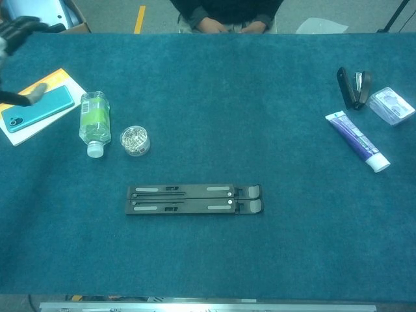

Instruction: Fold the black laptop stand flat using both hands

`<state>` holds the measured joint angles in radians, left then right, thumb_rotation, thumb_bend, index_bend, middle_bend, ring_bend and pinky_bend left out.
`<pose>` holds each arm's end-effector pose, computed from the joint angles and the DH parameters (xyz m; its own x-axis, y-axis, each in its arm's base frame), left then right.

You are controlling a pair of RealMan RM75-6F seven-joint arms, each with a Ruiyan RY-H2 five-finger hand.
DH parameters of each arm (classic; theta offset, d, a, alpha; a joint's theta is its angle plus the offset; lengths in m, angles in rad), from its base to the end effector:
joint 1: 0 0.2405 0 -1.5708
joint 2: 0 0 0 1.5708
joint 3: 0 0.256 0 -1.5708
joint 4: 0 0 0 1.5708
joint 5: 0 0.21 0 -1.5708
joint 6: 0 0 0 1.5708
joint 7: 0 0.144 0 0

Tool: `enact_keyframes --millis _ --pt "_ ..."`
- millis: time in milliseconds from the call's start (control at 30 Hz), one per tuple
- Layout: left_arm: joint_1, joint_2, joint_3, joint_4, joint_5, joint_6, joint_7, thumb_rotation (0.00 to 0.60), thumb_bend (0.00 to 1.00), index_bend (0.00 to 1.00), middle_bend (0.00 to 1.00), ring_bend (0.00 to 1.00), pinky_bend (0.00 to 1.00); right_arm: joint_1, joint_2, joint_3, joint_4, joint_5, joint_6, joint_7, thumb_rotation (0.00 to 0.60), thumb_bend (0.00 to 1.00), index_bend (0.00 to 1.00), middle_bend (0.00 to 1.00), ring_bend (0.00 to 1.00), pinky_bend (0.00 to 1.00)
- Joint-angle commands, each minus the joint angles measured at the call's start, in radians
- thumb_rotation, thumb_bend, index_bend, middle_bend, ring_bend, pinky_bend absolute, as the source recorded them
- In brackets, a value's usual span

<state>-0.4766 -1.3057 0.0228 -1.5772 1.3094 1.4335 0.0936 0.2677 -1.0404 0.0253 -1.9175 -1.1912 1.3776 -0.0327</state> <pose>-0.2433 0.2748 0.0920 0.3524 0.0187 0.9357 0.9181 -0.2006 -0.3418 -0.2665 -0.2155 0.1489 0.1806 -0.1239 0.9757 -0.9757 0.1027 0.1937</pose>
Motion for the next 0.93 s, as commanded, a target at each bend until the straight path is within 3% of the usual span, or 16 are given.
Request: enact_keyframes --millis 33,300,500,933 --pt "0.046 0.043 0.014 0.006 0.016 0.024 -0.032 0.6 0.4 0.0 0.01 0.0 0.0 -0.04 -0.004 -0.018 0.016 -0.014 0.034 -0.017 0.481 0.26 0.0 0.13 0.0 0.03" --pt "0.155 0.105 0.031 -0.017 0.054 0.098 -0.074 0.6 0.4 0.0 0.01 0.0 0.0 -0.117 0.005 -0.036 0.029 -0.056 0.094 -0.012 0.48 0.26 0.0 0.13 0.0 0.03" --pt "0.207 0.146 0.045 -0.05 0.055 0.094 -0.055 0.6 0.4 0.0 0.01 0.0 0.0 -0.142 0.016 -0.028 0.035 -0.077 0.101 0.007 0.481 0.26 0.0 0.13 0.0 0.03" --pt "0.266 0.168 0.015 -0.068 0.067 0.095 -0.046 0.6 0.4 0.0 0.01 0.0 0.0 -0.17 0.012 -0.012 0.022 -0.121 0.104 -0.006 0.482 0.26 0.0 0.13 0.0 0.03"
